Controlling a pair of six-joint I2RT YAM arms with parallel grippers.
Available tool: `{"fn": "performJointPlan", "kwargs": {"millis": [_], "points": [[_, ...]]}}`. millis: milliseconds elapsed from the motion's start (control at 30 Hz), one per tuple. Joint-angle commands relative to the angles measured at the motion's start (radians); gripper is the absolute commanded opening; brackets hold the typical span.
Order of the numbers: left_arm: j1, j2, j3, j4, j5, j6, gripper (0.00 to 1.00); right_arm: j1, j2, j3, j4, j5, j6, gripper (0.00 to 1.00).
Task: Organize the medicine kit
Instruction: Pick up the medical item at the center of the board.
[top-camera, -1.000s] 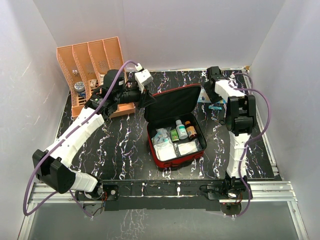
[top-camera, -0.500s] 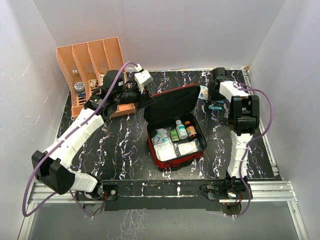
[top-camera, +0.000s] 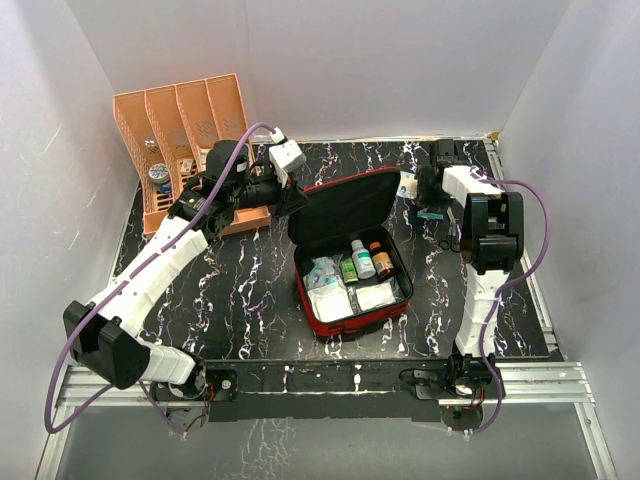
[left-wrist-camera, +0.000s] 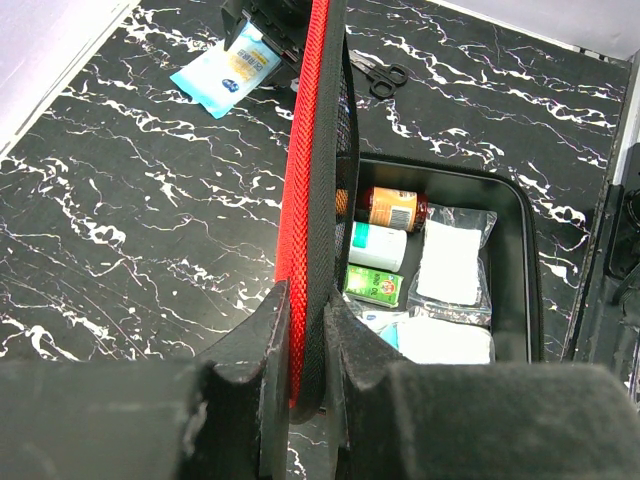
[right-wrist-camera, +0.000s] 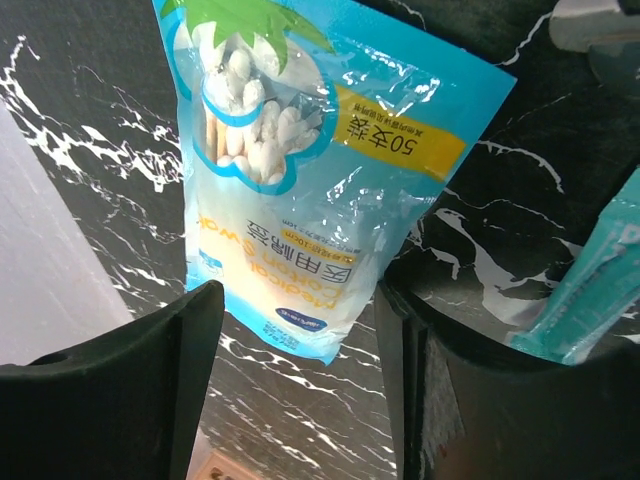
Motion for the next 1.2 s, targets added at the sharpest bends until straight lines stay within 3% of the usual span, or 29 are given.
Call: {"fn": "performJointPlan", "kwargs": {"millis": [0,700,933,1000,1167], "points": [[-0.004,-0.033,-0.001,0.015,-0.001,0.001,0.00,0.007,0.090,0.012,-0.284,0.070,-0.151,0.61],[-0.004,-0.044,-0.015,0.004,-0.005,0.011,0.00,-0.078,0.261,0.333,-0.448,0.236,-0.582,0.57],[-0.005,-0.058,-0.028,0.008,-0.010,0.001,0.00,-0.112,0.267,0.306,-0.450,0.234,-0.635,0.49],[-0.004,-0.057,-0.028,0.012,-0.013,-0.005,0.00,-0.114,0.265,0.293,-0.445,0.230,-0.641,0.45],[-0.004,-0.057,-0.027,0.012,-0.016,-0.008,0.00,-0.115,0.258,0.260,-0.407,0.207,-0.649,0.20]]}}
